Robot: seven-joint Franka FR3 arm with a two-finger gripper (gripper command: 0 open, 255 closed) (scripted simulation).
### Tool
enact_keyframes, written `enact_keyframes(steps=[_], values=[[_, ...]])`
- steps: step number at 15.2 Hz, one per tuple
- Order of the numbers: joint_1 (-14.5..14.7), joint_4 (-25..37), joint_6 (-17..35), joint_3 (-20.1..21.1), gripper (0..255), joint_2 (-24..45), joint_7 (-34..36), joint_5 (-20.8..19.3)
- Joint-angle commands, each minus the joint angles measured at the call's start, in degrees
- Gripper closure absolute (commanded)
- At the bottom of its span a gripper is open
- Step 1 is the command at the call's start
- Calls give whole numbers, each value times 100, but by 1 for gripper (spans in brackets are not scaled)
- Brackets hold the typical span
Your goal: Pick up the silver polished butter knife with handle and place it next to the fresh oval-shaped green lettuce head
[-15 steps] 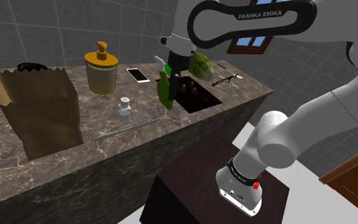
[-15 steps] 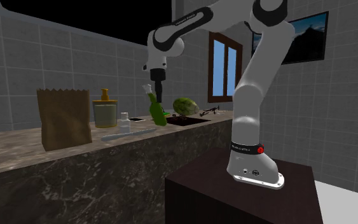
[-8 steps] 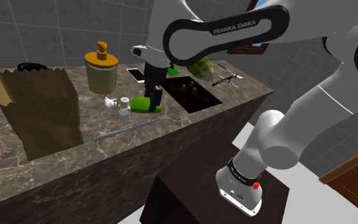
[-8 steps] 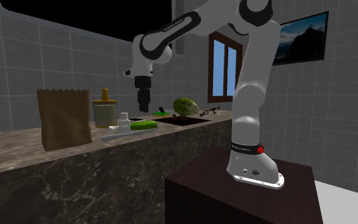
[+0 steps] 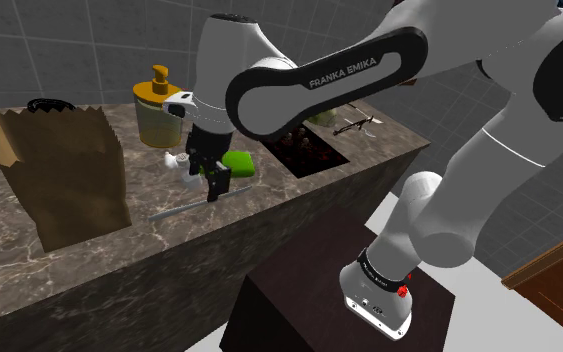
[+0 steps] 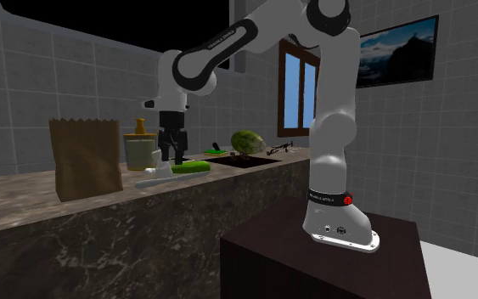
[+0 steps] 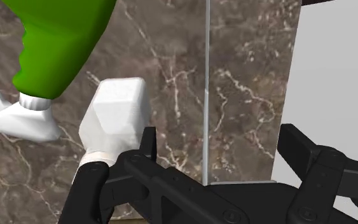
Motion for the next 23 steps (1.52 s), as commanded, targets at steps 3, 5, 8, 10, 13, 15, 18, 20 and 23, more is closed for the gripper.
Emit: enact_keyframes(steps=[3,5,8,10,13,15,18,20,23], values=[[29,-56,314,37,0,240,-28,-42],[31,-113,470,44,0,340,-12,-62],[31,-154,593,51,0,423,1,-79],[31,-154,593,50,0,423,1,-79],[31,-154,593,50,0,423,1,-79],[31,-155,592,50,255,422,1,-79],[31,-155,593,50,255,422,1,-79],[31,-155,593,50,255,422,1,-79],[31,-155,592,51,255,422,1,-79]])
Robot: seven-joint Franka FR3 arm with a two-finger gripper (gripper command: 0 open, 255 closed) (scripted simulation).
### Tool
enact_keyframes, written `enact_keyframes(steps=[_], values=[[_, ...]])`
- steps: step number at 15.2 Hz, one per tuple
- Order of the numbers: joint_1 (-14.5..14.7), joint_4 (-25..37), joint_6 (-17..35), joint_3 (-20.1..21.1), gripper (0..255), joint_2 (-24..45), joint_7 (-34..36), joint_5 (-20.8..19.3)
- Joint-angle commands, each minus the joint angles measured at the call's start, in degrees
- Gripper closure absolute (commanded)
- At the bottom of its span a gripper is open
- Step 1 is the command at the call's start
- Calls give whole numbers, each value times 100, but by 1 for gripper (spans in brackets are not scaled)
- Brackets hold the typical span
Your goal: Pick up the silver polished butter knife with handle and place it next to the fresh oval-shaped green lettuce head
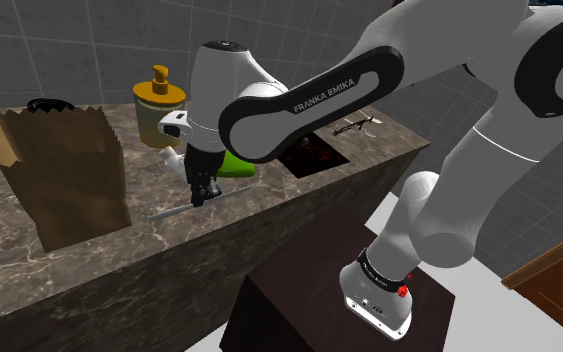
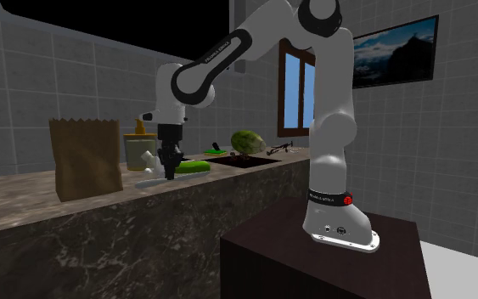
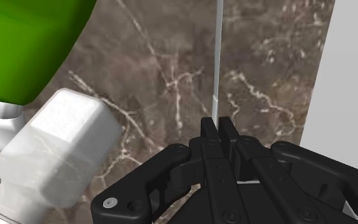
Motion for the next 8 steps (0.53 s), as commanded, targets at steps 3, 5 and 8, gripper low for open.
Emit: enact_keyframes(steps=[3,5,8], values=[[-2,60,-157,-3,255,-98,-11,20],[-3,128,-314,-6,255,-189,-21,37],[-4,236,-550,-13,255,-318,-32,59]])
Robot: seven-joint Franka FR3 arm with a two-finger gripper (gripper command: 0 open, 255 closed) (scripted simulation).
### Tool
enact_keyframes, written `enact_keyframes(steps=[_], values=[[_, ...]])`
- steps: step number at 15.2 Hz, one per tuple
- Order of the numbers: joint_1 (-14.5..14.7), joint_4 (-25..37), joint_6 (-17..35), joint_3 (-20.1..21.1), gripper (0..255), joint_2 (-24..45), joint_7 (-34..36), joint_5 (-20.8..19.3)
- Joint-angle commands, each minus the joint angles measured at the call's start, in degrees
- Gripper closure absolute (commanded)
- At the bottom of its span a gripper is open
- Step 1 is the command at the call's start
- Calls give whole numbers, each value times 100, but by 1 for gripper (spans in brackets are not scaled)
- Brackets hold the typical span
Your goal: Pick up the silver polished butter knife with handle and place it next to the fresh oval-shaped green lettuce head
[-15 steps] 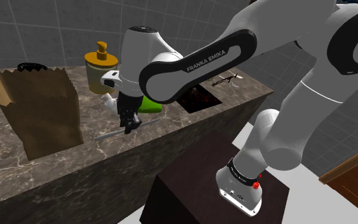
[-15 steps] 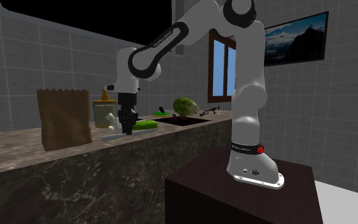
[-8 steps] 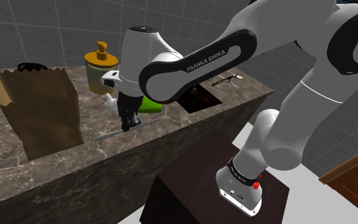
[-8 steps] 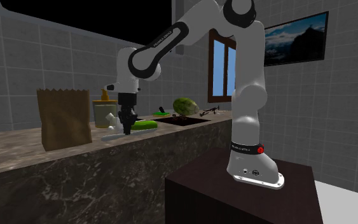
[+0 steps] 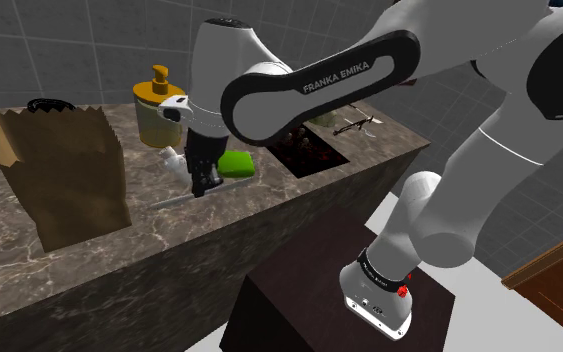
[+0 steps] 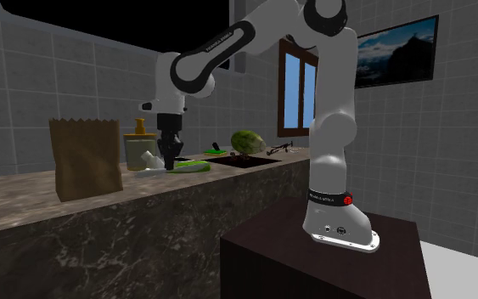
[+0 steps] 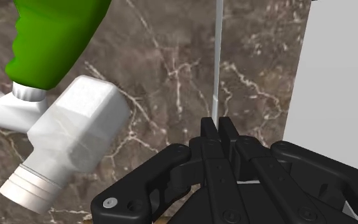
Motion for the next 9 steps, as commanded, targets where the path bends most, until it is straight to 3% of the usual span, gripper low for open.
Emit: enact_keyframes(steps=[1,9], values=[[4,66,-160,0,255,-94,0,17],[-1,417,-786,-21,255,-372,-16,53]])
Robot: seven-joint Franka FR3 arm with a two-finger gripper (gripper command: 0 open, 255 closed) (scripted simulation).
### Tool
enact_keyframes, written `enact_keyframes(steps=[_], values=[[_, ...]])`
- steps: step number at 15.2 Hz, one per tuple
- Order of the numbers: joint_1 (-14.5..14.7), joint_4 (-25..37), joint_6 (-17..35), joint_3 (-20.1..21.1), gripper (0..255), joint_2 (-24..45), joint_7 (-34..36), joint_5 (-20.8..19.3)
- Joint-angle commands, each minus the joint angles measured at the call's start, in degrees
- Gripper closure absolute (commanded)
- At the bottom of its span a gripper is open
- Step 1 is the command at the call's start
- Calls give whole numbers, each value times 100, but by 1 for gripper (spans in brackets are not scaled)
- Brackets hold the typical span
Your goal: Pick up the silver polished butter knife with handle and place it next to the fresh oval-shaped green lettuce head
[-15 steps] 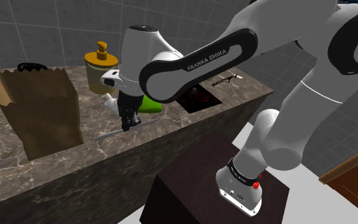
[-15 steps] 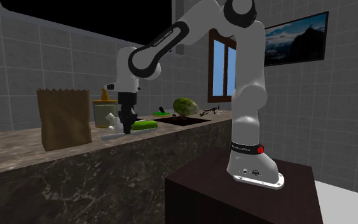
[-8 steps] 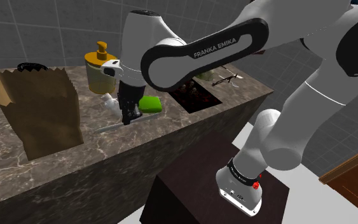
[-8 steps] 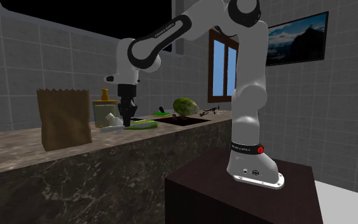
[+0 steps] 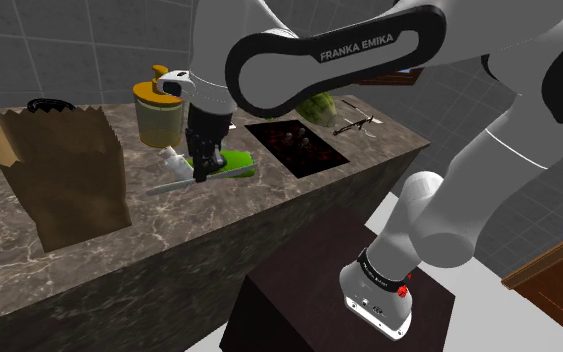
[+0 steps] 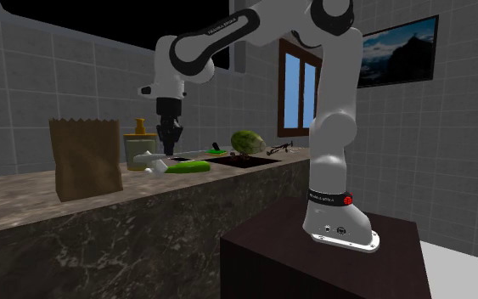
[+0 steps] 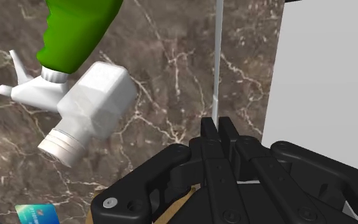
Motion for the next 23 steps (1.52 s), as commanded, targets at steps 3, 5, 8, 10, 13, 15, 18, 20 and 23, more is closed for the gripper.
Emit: enact_keyframes(steps=[3,5,8,10,13,15,18,20,23], values=[[-2,198,-328,-11,255,-129,-3,14],[-3,305,-483,-17,255,-178,-4,18],[-6,474,-715,-25,255,-242,-3,23],[-8,593,-870,-31,255,-278,-2,24],[-11,780,-1101,-39,255,-322,1,25],[-13,911,-1254,-44,255,-346,4,25],[-17,1116,-1485,-51,255,-371,10,23],[-19,1259,-1638,-55,255,-382,15,21],[-23,1483,-1869,-61,255,-389,23,17]])
